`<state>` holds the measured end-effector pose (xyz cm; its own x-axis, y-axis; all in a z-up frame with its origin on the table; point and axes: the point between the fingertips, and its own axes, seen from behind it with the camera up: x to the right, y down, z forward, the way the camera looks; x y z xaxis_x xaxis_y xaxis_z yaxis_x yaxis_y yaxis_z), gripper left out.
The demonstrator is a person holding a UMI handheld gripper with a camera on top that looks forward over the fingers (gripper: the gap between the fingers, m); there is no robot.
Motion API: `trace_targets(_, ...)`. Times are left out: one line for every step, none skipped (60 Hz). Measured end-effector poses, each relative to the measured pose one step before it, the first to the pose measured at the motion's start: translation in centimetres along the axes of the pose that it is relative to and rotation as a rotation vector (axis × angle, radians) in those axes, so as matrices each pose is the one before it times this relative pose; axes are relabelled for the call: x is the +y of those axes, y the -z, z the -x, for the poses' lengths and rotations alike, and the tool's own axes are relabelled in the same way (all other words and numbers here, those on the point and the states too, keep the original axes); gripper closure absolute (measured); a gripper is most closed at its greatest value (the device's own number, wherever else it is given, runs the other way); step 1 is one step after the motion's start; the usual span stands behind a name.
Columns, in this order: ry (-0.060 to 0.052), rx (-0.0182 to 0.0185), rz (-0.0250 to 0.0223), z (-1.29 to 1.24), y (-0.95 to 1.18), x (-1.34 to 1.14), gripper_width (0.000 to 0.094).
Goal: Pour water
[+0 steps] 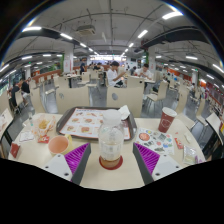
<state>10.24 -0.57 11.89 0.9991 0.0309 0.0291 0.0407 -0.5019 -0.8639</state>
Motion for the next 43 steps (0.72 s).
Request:
trace_targets(-0.0033, 0.00667, 0.00716, -0.13, 0.852, -0.138, 0.0086)
trace_targets(-0.0023, 0.00907, 0.0039, 0.212, 0.84, 0.006, 0.0084)
trace_targets(-0.0032, 0.00723, 0.00342, 0.157, 0.877, -0.034, 0.0085)
trace_targets(-0.0029, 0.00715, 0.00416, 0.183, 0.932, -0.011, 0.0086)
trace_targets(-0.0025, 0.00719, 0.00605, 0.18, 0.942, 0.03, 0.0089)
trace_targets(-0.0013, 0.00727, 0.007, 0.177, 0.92, 0.077, 0.0087)
trace_targets(-0.0003, 0.0078, 0.00721, 0.161, 0.877, 0.124, 0.0086)
trace_targets(-0.0014, 0.00443, 0.00757, -0.189, 0.76, 0.059, 0.0085)
trace_targets(-0.0007, 0.00588, 0.00667, 0.363, 0.91, 0.14, 0.0084)
trace_targets(0.0002, 0.00183, 0.00906, 0.274, 0.839, 0.189, 0.0086)
trace_targets(0.0015, 0.00155, 0.01076, 0.249, 0.828, 0.26, 0.009)
trace_targets(0.0013, 0.00197, 0.00862, 0.206, 0.787, 0.259, 0.0091)
trace_targets(-0.001, 0.00062, 0.00345, 0.222, 0.8, 0.18, 0.0095)
trace_targets(-0.0019, -0.0001, 0.00014, 0.239, 0.75, 0.116, 0.0092)
trace_targets(-0.0009, -0.00152, -0.00096, 0.25, 0.707, 0.102, 0.0091)
trace_targets(0.0011, -0.00196, -0.00042, 0.141, 0.493, 0.088, 0.009)
trace_targets(0.0026, 0.00153, 0.00018, 0.164, 0.681, 0.132, 0.0089)
trace_targets(0.0036, 0.00365, 0.00217, 0.109, 0.606, 0.169, 0.009)
trace_targets(0.0043, 0.00433, 0.00392, 0.065, 0.541, 0.2, 0.0092)
trace_targets(0.0044, 0.0043, 0.00308, 0.057, 0.518, 0.175, 0.0093)
trace_targets(0.0044, 0.00429, 0.00055, 0.044, 0.353, 0.168, 0.0092)
trace_targets(0.0025, 0.00404, -0.00021, 0.021, 0.461, 0.077, 0.0092)
trace_targets(0.0018, 0.00283, -0.00016, 0.05, 0.446, 0.109, 0.0091)
trace_targets(0.0017, 0.00093, -0.00073, 0.058, 0.4, 0.075, 0.0091)
trace_targets(0.0016, 0.00007, -0.00217, 0.059, 0.372, 0.049, 0.009)
trace_targets(0.0012, -0.00011, -0.00266, 0.036, 0.415, -0.042, 0.0093)
trace_targets(0.0001, 0.00055, -0.00225, 0.018, 0.329, 0.018, 0.009)
trace_targets(-0.0021, 0.00051, -0.00086, 0.025, 0.33, 0.034, 0.0092)
trace_targets(-0.0032, 0.00022, -0.00066, 0.015, 0.277, 0.051, 0.0092)
trace_targets(-0.0031, 0.0009, -0.00119, 0.016, 0.278, 0.033, 0.0091)
trace_targets(-0.0018, 0.00237, -0.0009, -0.031, 0.236, 0.045, 0.0092)
trace_targets(-0.0004, 0.00343, -0.00021, -0.037, 0.211, 0.059, 0.0093)
trace_targets(0.0002, 0.00346, -0.00027, -0.086, 0.202, 0.032, 0.0094)
trace_targets(-0.0011, 0.00207, -0.00001, -0.068, 0.213, 0.041, 0.0094)
trace_targets(-0.0017, 0.0002, 0.00063, -0.002, 0.166, 0.043, 0.0094)
trace_targets(0.0, -0.0005, 0.00084, -0.002, 0.152, 0.017, 0.0091)
trace_targets(0.003, 0.00084, -0.00078, 0.007, 0.156, -0.031, 0.0094)
trace_targets(0.0042, 0.00296, -0.00091, -0.047, 0.15, -0.049, 0.0092)
trace_targets(0.0039, 0.00408, 0.00053, -0.118, 0.137, 0.006, 0.0092)
trace_targets(0.0034, 0.00449, 0.00191, -0.12, 0.161, 0.016, 0.0094)
trace_targets(0.0034, 0.00401, 0.00283, -0.112, 0.133, 0.018, 0.0094)
trace_targets(0.0029, 0.00227, 0.00278, -0.08, 0.118, 0.022, 0.0092)
trace_targets(0.0014, 0.0001, 0.0021, -0.035, 0.099, 0.018, 0.0093)
